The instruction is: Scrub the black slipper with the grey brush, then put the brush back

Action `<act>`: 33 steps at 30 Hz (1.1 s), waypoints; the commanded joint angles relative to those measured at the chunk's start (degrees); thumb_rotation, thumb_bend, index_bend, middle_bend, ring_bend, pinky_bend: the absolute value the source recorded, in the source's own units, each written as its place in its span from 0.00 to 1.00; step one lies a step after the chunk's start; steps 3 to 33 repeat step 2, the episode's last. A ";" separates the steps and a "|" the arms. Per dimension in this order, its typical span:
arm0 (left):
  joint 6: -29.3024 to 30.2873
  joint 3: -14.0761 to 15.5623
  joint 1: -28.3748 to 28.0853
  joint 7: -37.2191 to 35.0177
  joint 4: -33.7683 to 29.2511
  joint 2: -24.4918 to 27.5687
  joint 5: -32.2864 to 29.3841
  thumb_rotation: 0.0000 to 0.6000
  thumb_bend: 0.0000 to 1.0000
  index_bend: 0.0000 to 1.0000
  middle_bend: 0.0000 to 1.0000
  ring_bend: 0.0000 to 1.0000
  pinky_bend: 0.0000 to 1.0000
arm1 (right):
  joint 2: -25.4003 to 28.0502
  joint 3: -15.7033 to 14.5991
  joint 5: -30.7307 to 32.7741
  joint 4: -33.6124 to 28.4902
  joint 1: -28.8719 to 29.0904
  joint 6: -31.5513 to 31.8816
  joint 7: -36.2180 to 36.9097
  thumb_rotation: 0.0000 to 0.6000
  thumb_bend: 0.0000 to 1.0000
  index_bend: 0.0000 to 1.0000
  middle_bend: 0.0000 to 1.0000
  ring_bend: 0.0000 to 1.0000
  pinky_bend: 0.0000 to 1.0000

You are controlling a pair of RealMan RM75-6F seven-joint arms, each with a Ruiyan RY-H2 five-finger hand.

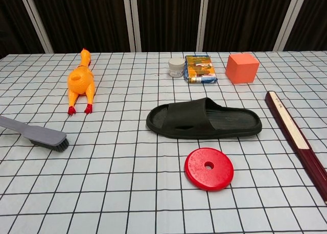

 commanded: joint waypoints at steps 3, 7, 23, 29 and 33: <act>9.08 0.93 7.69 -5.33 3.87 2.13 2.01 1.00 0.00 0.00 0.00 0.00 0.00 | 0.88 -1.15 0.37 -1.84 -1.64 0.33 -1.30 1.00 0.39 0.00 0.00 0.00 0.00; 9.08 0.93 7.69 -5.33 3.87 2.13 2.01 1.00 0.00 0.00 0.00 0.00 0.00 | 0.88 -1.15 0.37 -1.84 -1.64 0.33 -1.30 1.00 0.39 0.00 0.00 0.00 0.00; 9.08 0.93 7.69 -5.33 3.87 2.13 2.01 1.00 0.00 0.00 0.00 0.00 0.00 | 0.88 -1.15 0.37 -1.84 -1.64 0.33 -1.30 1.00 0.39 0.00 0.00 0.00 0.00; 9.08 0.93 7.69 -5.33 3.87 2.13 2.01 1.00 0.00 0.00 0.00 0.00 0.00 | 0.88 -1.15 0.37 -1.84 -1.64 0.33 -1.30 1.00 0.39 0.00 0.00 0.00 0.00; 9.08 0.93 7.69 -5.33 3.87 2.13 2.01 1.00 0.00 0.00 0.00 0.00 0.00 | 0.88 -1.15 0.37 -1.84 -1.64 0.33 -1.30 1.00 0.39 0.00 0.00 0.00 0.00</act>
